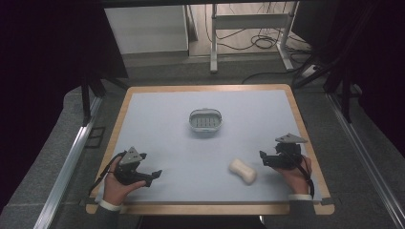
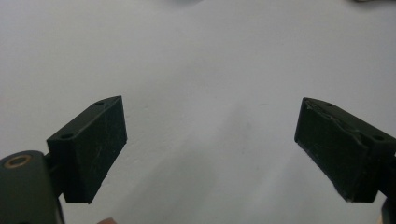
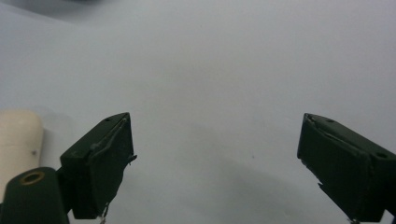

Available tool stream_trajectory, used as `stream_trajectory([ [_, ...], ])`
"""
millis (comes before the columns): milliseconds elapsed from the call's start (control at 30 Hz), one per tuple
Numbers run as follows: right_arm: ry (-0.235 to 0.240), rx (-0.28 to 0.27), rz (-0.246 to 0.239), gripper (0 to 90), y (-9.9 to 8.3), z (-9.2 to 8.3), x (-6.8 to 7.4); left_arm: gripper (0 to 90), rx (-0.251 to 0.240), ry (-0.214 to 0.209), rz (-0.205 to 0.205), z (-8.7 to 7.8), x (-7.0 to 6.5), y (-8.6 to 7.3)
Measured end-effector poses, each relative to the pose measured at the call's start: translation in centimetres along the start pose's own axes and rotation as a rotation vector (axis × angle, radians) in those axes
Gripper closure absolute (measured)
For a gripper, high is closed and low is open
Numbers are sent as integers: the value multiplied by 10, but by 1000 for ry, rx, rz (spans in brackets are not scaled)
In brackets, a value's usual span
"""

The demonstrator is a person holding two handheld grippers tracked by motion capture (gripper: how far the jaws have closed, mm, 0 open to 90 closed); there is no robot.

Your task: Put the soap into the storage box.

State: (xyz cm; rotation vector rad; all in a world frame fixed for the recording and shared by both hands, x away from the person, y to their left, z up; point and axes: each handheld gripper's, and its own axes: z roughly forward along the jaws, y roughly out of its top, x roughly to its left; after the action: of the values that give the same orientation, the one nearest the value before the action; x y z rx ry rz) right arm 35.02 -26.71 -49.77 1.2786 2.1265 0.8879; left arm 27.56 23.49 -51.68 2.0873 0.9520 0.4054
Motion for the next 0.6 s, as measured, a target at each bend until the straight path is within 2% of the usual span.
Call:
stream_trajectory([
  [200,8,14,3,112,-2,4,-1,96,0,-3,-3,2,-1,0],
  [333,-28,53,-45,114,-1,7,5,95,-7,5,-4,1,0,0],
  [400,-8,47,-31,117,-1,7,5,95,-9,7,-4,0,0,0],
  [467,-6,49,-30,118,-1,8,6,94,-26,-12,-26,0,2,-2],
  [600,-5,47,-22,119,-2,8,3,94,-25,-3,-47,0,8,-5],
])
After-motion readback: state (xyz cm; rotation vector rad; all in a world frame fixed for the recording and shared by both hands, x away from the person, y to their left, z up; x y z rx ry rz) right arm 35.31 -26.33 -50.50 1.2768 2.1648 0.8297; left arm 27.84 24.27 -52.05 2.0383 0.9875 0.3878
